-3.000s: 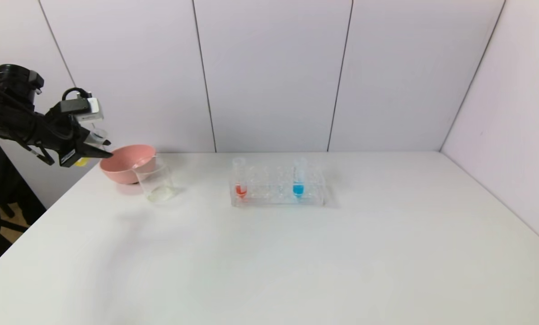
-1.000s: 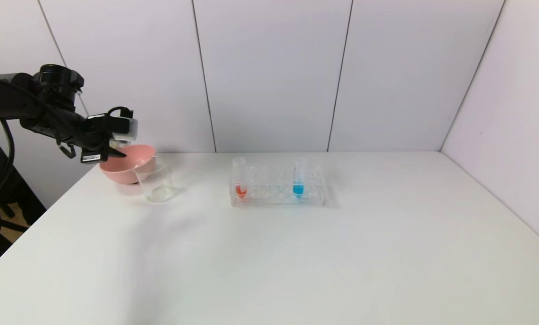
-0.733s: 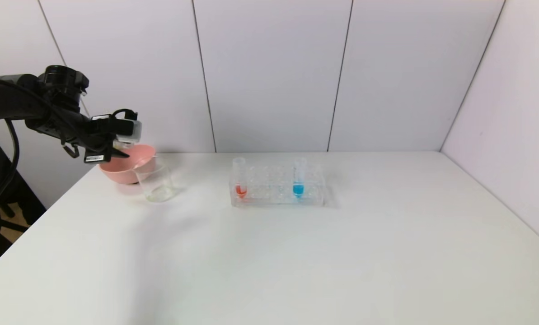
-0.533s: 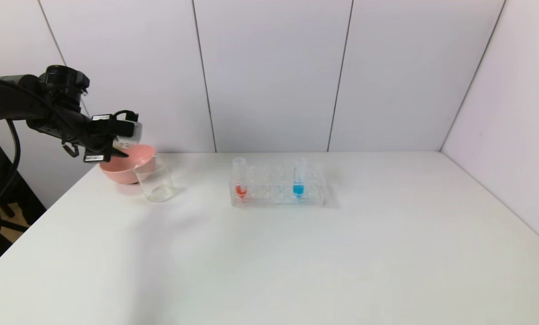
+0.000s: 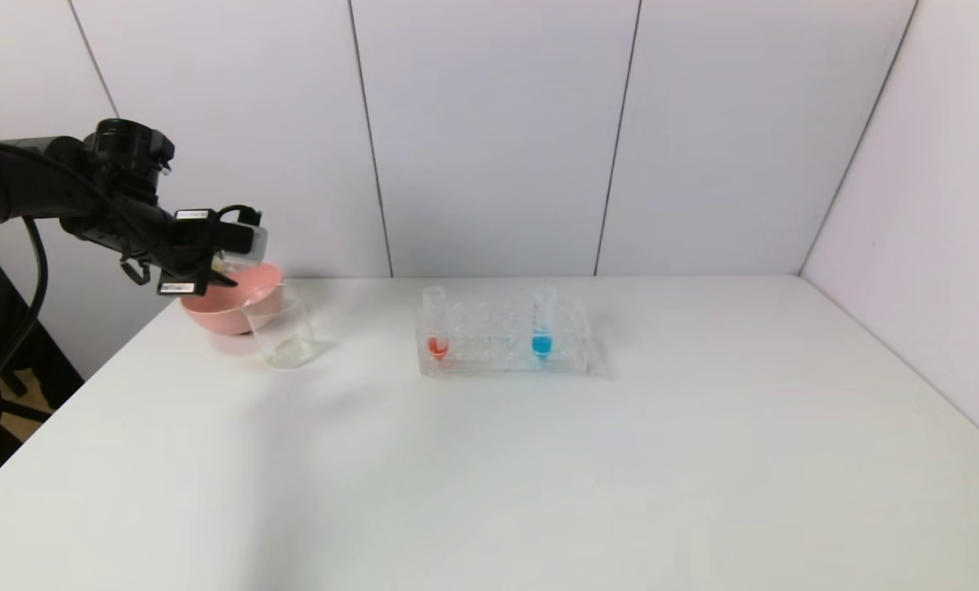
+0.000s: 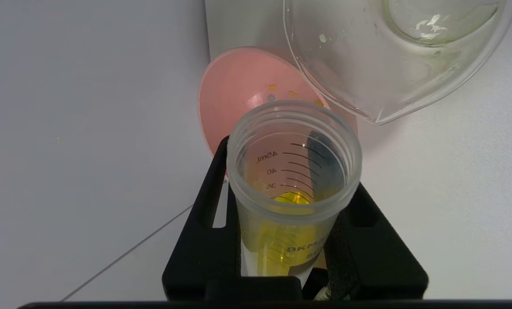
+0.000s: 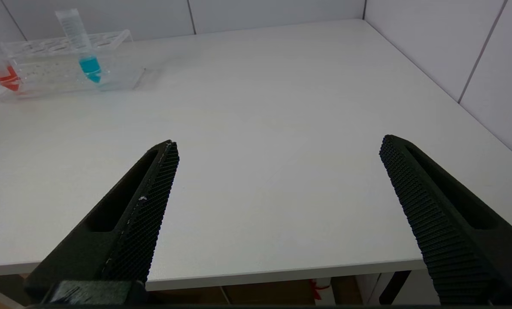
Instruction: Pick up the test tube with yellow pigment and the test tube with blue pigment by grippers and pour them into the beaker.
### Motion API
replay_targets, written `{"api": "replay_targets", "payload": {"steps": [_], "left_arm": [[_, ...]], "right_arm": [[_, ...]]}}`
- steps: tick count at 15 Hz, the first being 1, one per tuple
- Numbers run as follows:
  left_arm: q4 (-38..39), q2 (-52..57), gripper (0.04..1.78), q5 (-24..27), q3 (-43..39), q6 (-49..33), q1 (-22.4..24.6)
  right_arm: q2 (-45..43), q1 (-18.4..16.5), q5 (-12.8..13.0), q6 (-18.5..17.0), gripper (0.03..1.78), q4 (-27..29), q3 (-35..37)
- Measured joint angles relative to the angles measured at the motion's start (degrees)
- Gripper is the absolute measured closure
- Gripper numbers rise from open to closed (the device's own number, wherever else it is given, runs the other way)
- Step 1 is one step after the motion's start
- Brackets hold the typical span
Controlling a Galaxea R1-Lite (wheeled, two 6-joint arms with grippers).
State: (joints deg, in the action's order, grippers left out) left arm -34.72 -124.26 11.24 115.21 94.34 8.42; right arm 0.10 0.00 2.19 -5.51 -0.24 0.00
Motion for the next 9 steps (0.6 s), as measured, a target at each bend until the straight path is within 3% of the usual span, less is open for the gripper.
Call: {"api": "replay_targets", "payload": {"steps": [5, 9], "left_arm": [[-2.4, 0.1, 1.28, -0.3, 0.0, -2.5, -0.1], [-7.9, 0.8, 1.28, -4.0, 0.0, -4.5, -0.1]], "right_arm": [[0.0, 0.0, 0.0, 0.0, 0.10, 0.0, 0.0], [0.0, 0.0, 0.0, 0.0, 0.10, 0.0, 0.0]]}}
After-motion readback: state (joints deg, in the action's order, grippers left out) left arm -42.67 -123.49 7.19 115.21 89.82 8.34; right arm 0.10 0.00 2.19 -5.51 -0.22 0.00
